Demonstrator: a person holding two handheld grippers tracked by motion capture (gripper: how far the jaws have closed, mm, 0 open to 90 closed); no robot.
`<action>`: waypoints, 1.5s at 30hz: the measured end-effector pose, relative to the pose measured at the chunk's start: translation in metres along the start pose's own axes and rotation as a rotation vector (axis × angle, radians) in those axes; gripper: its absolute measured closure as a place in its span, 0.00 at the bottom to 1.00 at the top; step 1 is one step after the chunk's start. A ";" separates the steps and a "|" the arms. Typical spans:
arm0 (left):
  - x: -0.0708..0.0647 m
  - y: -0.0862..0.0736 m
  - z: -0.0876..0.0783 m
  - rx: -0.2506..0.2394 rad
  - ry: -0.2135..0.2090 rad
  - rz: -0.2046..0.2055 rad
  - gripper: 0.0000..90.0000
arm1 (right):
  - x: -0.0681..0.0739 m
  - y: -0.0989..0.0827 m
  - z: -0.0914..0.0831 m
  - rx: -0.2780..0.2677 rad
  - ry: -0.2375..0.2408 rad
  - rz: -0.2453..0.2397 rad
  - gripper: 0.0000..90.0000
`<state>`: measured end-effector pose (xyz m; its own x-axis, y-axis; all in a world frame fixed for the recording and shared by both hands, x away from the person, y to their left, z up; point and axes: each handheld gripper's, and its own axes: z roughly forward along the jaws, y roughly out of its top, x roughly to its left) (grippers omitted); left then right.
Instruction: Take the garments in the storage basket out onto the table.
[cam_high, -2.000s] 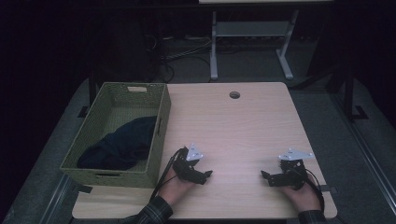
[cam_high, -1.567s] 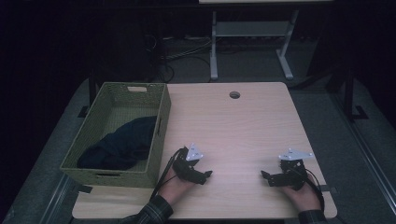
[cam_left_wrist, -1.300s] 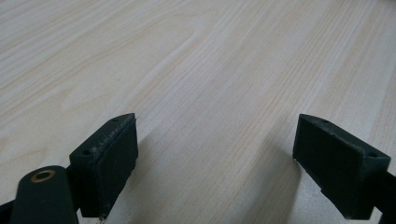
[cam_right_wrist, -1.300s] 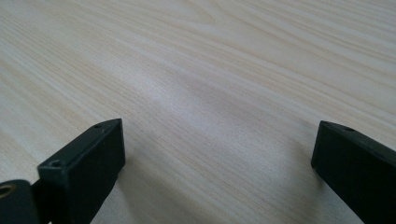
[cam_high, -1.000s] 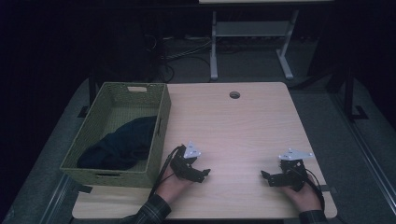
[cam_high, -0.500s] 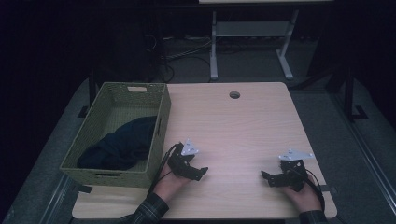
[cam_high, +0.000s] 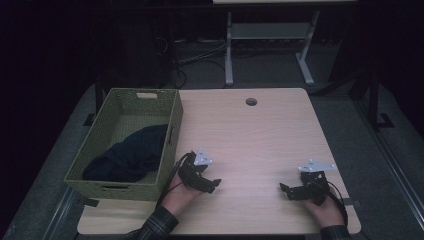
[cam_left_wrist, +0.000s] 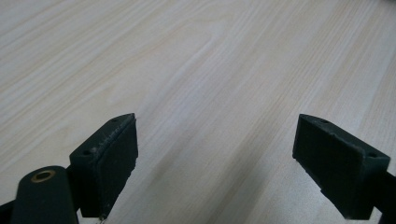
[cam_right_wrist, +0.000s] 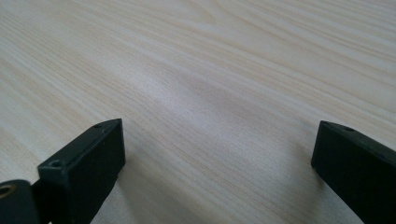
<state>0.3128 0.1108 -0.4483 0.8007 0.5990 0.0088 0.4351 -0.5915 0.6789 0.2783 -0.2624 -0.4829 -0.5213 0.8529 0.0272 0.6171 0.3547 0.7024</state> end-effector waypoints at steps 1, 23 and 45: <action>0.001 0.001 -0.001 -0.002 -0.001 -0.001 0.15 | 0.000 0.000 0.000 0.000 0.000 0.000 0.03; 0.005 0.014 -0.017 -0.049 -0.022 0.007 0.15 | 0.000 0.000 0.000 0.000 0.000 0.002 0.03; 0.009 0.033 -0.036 -0.085 -0.033 0.034 0.15 | 0.000 0.000 0.000 -0.001 0.000 0.002 0.03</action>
<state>0.3191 0.1160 -0.3999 0.8281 0.5605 0.0093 0.3721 -0.5620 0.7387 0.2783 -0.2624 -0.4829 -0.5203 0.8535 0.0283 0.6176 0.3532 0.7028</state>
